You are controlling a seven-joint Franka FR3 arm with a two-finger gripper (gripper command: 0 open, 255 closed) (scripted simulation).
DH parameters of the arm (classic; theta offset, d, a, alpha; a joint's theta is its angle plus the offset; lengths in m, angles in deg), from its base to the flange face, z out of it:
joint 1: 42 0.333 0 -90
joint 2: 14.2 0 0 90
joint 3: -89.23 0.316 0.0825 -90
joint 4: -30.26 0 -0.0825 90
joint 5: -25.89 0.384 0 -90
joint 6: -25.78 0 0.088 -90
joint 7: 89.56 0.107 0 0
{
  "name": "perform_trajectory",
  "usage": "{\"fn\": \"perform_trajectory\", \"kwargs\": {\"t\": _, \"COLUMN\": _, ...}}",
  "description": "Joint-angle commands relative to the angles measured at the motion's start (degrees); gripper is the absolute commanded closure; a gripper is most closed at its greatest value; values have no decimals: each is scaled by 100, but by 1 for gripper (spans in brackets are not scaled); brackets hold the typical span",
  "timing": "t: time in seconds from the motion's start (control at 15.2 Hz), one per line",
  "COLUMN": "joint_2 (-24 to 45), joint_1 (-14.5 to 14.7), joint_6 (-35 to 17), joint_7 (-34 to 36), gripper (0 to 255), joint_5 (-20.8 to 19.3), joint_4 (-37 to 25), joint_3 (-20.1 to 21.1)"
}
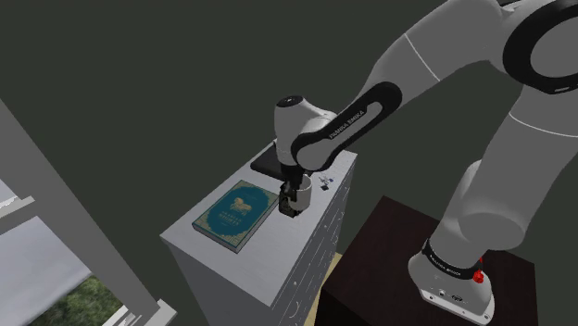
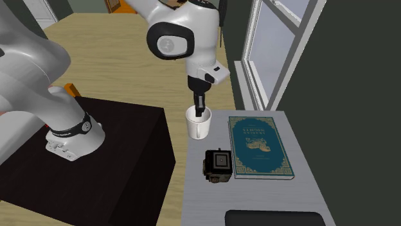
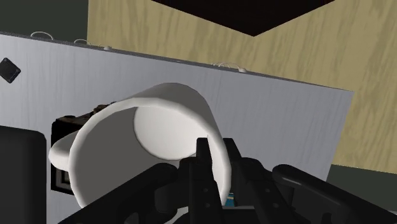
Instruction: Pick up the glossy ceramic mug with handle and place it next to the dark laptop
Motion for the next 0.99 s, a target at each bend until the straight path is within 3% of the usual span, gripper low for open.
{"fn": "perform_trajectory", "kwargs": {"t": 0.0, "joint_2": -60, "joint_1": -139, "joint_6": 21, "joint_7": -286, "gripper": 255, "joint_5": 1, "joint_4": 25, "joint_3": -140}}
{"fn": "perform_trajectory", "kwargs": {"t": 0.92, "joint_2": 269, "joint_1": -1215, "joint_6": -30, "joint_7": -2360, "gripper": 255, "joint_5": -115, "joint_4": -369, "joint_3": -1224}}
